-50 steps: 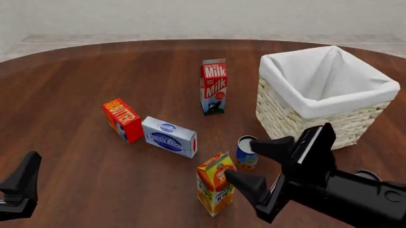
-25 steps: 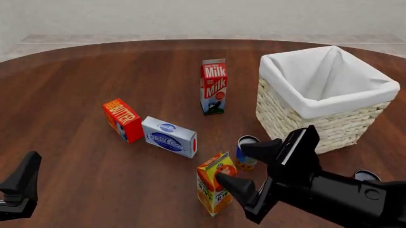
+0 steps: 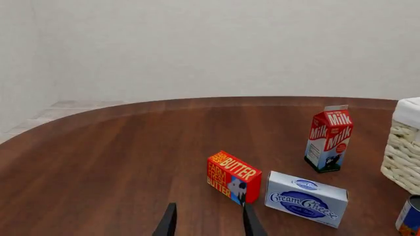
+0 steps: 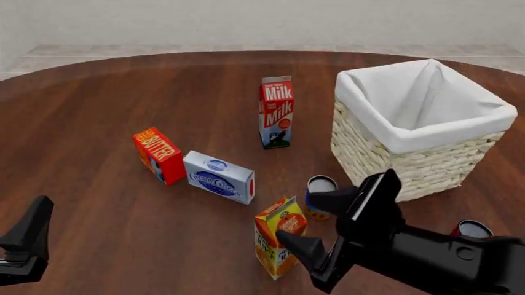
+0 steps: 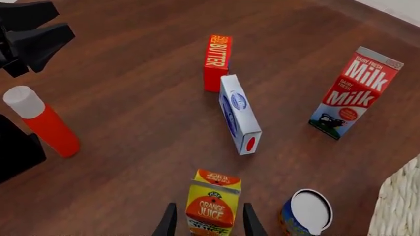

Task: Pick up the orange juice, and put it in the basket.

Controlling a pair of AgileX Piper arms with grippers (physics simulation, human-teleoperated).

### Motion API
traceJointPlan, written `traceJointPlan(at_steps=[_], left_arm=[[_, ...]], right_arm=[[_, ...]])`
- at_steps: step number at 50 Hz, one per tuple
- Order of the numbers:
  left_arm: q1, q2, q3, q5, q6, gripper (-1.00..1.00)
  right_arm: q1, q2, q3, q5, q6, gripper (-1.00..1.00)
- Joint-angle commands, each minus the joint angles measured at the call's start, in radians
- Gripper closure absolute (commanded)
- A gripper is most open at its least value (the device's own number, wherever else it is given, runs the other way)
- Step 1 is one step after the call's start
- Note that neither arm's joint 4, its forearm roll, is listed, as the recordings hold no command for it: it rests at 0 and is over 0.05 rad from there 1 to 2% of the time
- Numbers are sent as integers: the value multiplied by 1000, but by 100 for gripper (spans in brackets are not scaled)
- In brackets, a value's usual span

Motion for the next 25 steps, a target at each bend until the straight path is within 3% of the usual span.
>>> traceJointPlan(at_steps=[1, 25], left_arm=[[0, 0, 0, 0, 0, -100], [0, 0, 0, 0, 0, -100]], right_arm=[[-2, 32, 3, -16, -7, -100], [2, 112, -7, -64, -5, -100]])
